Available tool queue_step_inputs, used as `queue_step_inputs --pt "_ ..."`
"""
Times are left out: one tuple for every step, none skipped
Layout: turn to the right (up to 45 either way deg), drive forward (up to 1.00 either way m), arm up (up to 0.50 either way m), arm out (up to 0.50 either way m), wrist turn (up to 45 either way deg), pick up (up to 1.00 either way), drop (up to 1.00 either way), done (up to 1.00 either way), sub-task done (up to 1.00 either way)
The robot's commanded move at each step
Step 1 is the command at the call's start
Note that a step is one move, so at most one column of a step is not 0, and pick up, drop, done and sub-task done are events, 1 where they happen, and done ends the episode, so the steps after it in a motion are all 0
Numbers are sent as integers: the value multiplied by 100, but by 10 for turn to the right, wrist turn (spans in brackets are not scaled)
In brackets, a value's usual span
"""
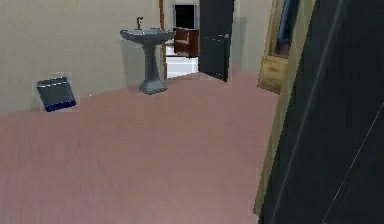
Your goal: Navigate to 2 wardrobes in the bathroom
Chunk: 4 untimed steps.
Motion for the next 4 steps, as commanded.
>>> queue_step_inputs --pt "0 25 0 0 0 0 0 0 0" --pt "420 0 0 0 0 0 0 0 0" --pt "0 0 0 0 0 0 0 0 100" --pt "-450 0 0 0 0 0 0 0 0"
